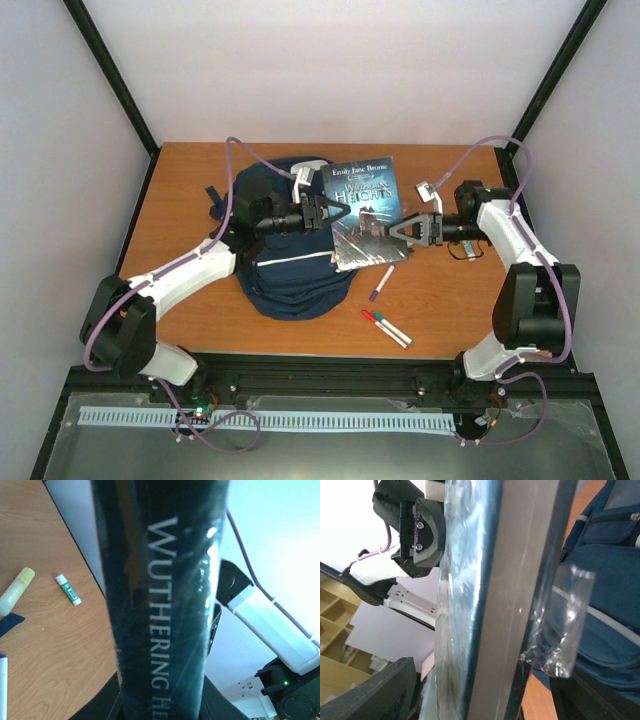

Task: Pack the student bag
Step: Pick up the book from the center of the board.

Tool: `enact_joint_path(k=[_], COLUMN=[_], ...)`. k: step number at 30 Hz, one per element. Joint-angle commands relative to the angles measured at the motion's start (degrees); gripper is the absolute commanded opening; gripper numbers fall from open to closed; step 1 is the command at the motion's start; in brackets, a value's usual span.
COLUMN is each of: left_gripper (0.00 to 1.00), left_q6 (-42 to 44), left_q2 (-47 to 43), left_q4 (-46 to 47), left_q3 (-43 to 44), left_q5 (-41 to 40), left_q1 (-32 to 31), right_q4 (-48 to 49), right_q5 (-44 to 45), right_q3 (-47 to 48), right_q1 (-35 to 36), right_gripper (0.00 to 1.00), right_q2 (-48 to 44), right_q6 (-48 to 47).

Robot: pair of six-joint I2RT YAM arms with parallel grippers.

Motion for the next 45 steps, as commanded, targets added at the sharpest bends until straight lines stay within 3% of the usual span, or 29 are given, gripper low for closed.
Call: enact_joint_path(k=[1,9,18,22,27,30,31,33,35,37,42,45], left_gripper=[0.01,0.01,0.01,0.01,0.01,0.02,0.1,0.41,0.68,0.81,0.86,0.8], left_q6=[-3.6,-8.5,-6.5,-6.2,-4.7,-4.2,-3.9,-2.4,0.6,4.8,15.0,24.0], left_q2=[1.4,5.6,5.0,5.2,5.5,6.3,6.4,6.7,6.5,5.5,2.2,1.0], left_q4=[13.3,22.3,20.8,20.4,18.9,18.1,17.3,14.1,7.7,-0.2,-20.4,-35.5], left_q3=[4.2,2.4,1.9,1.8,1.4,1.4,1.5,2.0,2.9,3.5,6.9,11.4], left_q5=[1.2,1.0,1.3,1.9,1.7,1.7,1.5,0.5,-2.2,-6.2,-14.0,-23.1], left_q1=[0.6,0.6,0.7,0.7,0.7,0.7,0.7,0.7,0.7,0.8,1.0,1.0], right_q4=[5.3,10.8,18.7,19.8,20.7,21.8,22.0,22.6,22.8,21.3,16.4,11.1], right_q5=[-4.8,-8.6,-9.7,-10.6,-11.1,-11.0,-11.0,-10.9,-10.5,-9.0,-4.8,-3.2], right_q3=[-3.0,-5.4,-7.5,-7.4,-7.6,-8.1,-8.1,-8.4,-8.4,-8.1,-8.3,-8.5], right_q1=[1.5,1.8,1.7,1.7,1.7,1.6,1.7,1.3,0.5,-1.0,-8.6,-12.4], right_gripper=[0.72,0.56,0.54,0.45,0.24,0.16,0.13,0.05,0.03,0.03,0.03,0.03], right_q2=[-1.6,-3.8,-5.3,-4.5,-4.8,-5.1,-5.2,-5.6,-6.2,-6.7,-7.6,-6.6], right_q6=[4.1,11.0,21.2,23.4,24.5,25.5,25.7,26.1,25.5,23.0,14.3,5.9])
